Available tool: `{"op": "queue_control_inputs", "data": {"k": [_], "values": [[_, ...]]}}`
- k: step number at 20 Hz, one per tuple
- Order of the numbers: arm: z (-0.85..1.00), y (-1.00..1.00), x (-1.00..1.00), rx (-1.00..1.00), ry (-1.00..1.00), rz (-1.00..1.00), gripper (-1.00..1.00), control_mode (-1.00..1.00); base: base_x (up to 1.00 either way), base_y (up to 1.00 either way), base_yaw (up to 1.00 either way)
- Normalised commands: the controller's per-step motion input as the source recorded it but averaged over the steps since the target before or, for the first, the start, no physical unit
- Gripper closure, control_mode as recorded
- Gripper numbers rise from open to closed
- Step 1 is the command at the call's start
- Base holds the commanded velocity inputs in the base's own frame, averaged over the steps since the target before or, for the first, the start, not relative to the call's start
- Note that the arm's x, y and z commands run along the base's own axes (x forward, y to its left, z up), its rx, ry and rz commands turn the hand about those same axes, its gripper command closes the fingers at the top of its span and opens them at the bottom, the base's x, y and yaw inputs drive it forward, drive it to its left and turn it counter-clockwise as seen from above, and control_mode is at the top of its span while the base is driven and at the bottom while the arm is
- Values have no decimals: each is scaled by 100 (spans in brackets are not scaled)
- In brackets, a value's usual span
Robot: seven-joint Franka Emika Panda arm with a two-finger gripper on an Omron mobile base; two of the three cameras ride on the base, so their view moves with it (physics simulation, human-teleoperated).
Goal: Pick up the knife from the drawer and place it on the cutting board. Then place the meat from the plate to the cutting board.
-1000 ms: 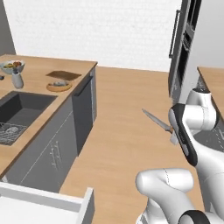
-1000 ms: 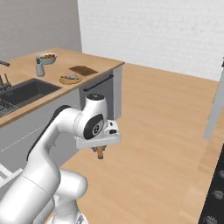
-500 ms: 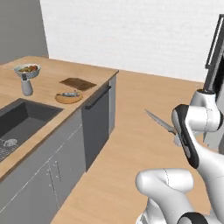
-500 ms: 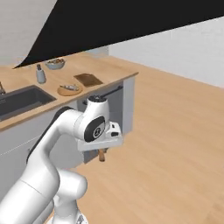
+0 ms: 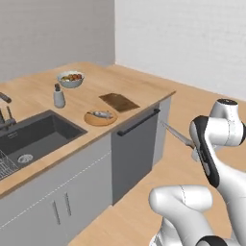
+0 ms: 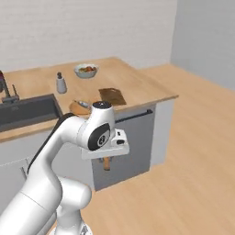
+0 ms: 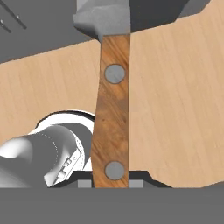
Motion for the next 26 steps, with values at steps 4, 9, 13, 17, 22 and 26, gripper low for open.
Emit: {"op": "queue_control_inputs", "data": {"k": [4,9,13,17,22,26], "values": [[0,0,0,0,0,0,100,100,100,-50,55],[0,0,0,0,0,0,100,100,94,-44,59],[0,0,0,0,0,0,100,100,43,-56,58],[0,0,0,0,0,0,100,100,14,-63,42],[0,0,0,0,0,0,100,100,48,-54,15],[0,0,0,0,0,0,100,100,59,-30,6]]}}
